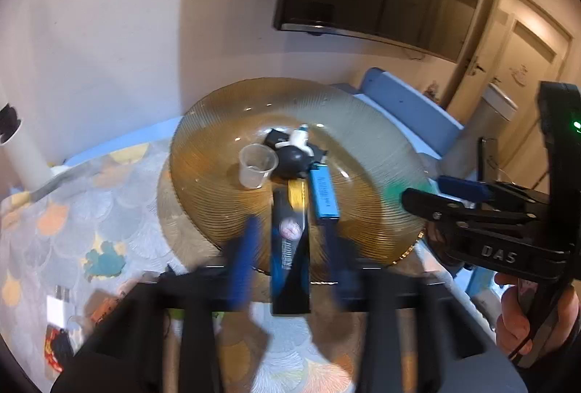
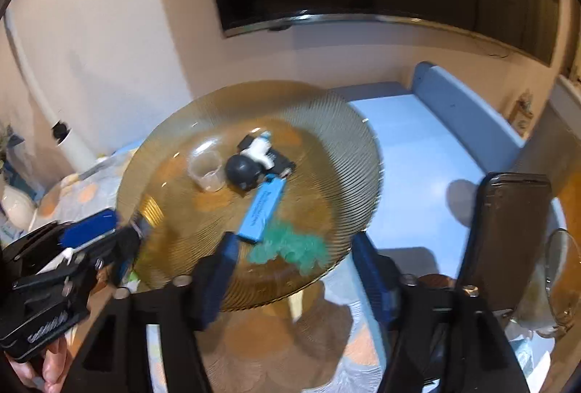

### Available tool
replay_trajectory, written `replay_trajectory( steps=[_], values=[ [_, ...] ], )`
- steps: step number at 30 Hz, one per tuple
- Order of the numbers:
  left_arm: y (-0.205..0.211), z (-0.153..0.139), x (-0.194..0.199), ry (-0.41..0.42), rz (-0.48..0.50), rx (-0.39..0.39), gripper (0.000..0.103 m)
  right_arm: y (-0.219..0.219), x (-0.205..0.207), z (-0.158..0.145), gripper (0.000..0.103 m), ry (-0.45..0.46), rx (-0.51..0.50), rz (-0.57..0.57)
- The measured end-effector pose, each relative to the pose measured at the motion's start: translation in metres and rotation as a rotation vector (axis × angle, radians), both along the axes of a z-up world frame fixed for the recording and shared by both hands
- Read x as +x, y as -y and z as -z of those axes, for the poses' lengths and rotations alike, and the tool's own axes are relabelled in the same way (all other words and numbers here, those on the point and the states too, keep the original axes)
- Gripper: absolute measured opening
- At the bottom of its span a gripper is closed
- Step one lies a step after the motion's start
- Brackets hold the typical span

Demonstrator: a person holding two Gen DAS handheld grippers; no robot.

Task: Organize rigid objects
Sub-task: 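Carry both items to the amber bowl and open both tools to drop them, then bring both open tools back over the remaining items on the table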

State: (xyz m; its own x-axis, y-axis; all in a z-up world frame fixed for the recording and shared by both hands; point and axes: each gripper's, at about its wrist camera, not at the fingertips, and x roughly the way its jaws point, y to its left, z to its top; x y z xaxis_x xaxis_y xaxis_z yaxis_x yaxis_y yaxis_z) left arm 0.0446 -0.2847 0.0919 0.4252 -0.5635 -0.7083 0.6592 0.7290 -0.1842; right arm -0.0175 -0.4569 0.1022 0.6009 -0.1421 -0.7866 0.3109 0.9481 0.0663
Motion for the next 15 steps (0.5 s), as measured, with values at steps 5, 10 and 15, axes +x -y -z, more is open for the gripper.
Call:
replay_trajectory(
  steps=[5, 10, 15],
  values=[
    [-0.039, -0.023, -0.014, 0.082, -0.063, -0.042, 0.06, -0.014, -0.018, -0.016, 0.066, 0.086, 0.053, -0.039],
    [-0.108, -0.054, -0.037, 0.161, -0.175, -0.082, 0.071, -0.064, -0.03, -0.033, 0.078, 0.15, 0.059, -0.143],
    [-0.181, -0.07, -0.062, 0.244, -0.34, -0.036, 0.071, -0.133, -0.04, -0.035, 0.082, 0.21, 0.066, -0.284]
  ],
)
